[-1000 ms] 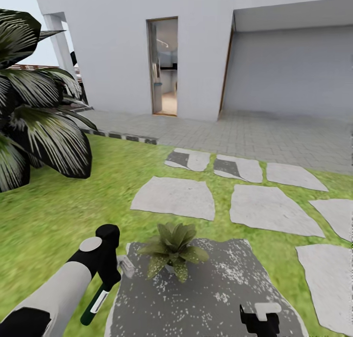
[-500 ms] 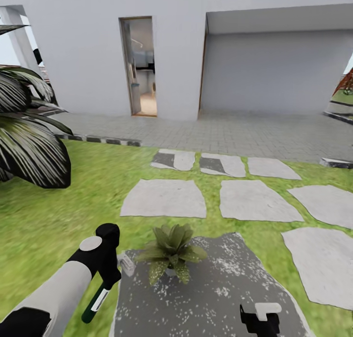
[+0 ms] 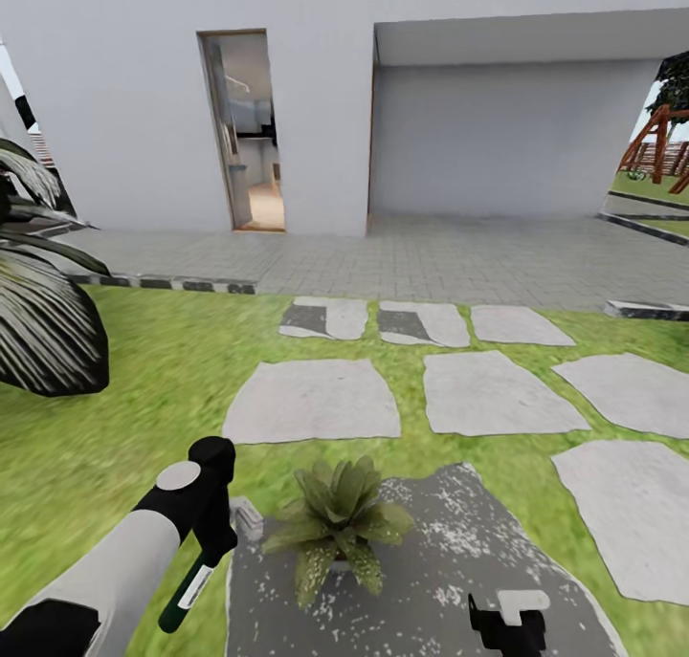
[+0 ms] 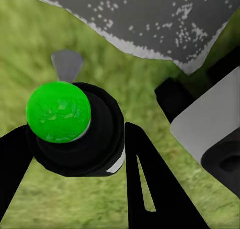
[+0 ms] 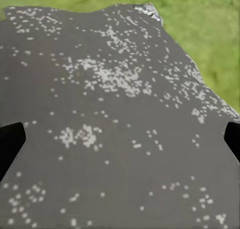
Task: Pick up the pesticide atomizer in the garden and spray insectifuge to fully cover both potted plants in the garden.
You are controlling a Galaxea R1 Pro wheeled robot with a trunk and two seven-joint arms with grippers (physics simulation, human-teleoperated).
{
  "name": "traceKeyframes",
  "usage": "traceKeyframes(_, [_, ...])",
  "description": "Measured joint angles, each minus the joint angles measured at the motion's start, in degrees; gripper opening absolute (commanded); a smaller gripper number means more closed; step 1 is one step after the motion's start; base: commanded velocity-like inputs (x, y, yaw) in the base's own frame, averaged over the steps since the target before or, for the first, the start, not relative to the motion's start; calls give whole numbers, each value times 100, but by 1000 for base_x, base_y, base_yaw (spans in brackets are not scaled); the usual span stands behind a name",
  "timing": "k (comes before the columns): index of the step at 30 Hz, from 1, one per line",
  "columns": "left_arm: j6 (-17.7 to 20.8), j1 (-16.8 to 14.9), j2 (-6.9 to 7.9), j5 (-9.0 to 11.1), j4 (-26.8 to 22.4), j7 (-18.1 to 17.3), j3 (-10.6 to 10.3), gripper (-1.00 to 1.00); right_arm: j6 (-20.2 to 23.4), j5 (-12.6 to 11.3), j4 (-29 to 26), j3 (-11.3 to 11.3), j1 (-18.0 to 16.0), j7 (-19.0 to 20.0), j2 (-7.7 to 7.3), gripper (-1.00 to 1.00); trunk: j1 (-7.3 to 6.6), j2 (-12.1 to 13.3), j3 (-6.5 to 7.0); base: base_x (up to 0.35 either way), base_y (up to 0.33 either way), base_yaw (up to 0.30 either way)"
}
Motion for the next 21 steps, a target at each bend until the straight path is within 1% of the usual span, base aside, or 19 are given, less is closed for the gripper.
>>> traceKeyframes(4, [-7,19,-23,0,21,0,-18,-100,0,-5,0,2,0,-1,0,100,2,0,0,45,3,0])
traceKeyframes(6, [-8,28,-31,-2,25,1,-21,-100,0,-10,-1,2,0,-1,4,100,2,0,0,8,1,-118])
traceKeyframes(12, [-11,48,-24,-9,34,1,-32,-100,0,-7,-2,2,1,-2,0,100,2,0,0,1,0,-237])
traceKeyframes(18, [-23,48,16,-9,37,1,-21,-100,0,-5,6,2,1,-2,-1,100,2,0,0,0,0,-250])
traceKeyframes(19, [-22,43,17,-25,37,1,-20,-100,0,-5,7,2,1,-2,-1,100,2,0,0,0,0,-204])
traceKeyframes(21, [-15,35,5,-156,40,1,-16,-100,0,-4,7,2,1,-1,-1,100,2,0,0,0,0,-181])
